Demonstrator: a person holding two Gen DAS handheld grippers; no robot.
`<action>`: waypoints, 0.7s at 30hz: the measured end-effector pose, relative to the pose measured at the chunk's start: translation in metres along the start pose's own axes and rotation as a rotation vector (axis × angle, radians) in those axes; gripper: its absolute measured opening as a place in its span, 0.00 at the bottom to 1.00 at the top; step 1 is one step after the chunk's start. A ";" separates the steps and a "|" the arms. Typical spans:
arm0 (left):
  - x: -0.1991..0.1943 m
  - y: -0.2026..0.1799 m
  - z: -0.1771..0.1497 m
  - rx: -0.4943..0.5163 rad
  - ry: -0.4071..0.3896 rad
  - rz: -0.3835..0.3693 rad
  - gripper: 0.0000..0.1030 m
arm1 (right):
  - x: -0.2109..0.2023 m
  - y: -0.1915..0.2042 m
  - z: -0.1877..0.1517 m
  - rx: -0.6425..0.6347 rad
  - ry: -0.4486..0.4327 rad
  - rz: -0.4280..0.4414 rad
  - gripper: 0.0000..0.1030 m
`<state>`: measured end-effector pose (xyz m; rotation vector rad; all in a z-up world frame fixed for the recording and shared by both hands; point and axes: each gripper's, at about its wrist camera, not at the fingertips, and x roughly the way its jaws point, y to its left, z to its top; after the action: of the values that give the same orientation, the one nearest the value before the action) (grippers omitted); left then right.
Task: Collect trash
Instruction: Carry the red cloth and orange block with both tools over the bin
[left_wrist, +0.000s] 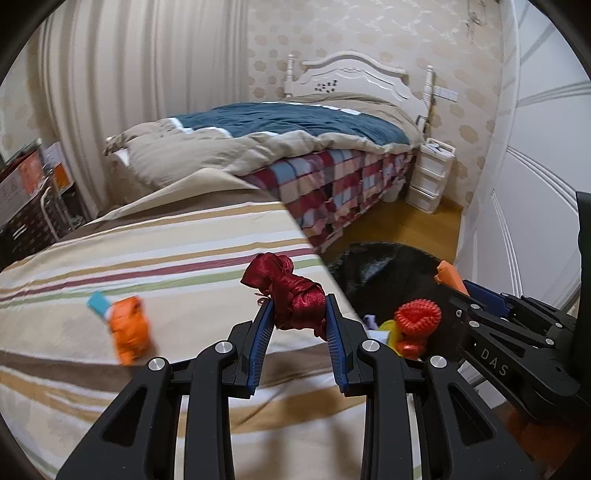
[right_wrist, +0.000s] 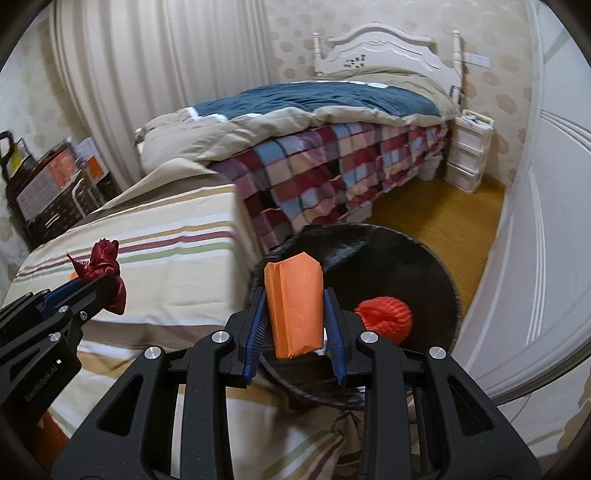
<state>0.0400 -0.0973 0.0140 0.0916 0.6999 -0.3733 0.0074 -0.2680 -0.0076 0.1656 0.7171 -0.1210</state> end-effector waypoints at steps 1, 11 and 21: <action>0.006 -0.006 0.002 0.008 0.006 -0.004 0.30 | 0.002 -0.005 0.001 0.007 0.002 -0.006 0.29; 0.047 -0.044 0.010 0.042 0.039 -0.024 0.30 | 0.021 -0.045 0.006 0.072 0.009 -0.049 0.29; 0.078 -0.066 0.015 0.072 0.074 -0.015 0.30 | 0.040 -0.067 0.009 0.104 0.025 -0.074 0.29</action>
<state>0.0799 -0.1860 -0.0216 0.1695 0.7602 -0.4113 0.0316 -0.3374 -0.0345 0.2408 0.7424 -0.2272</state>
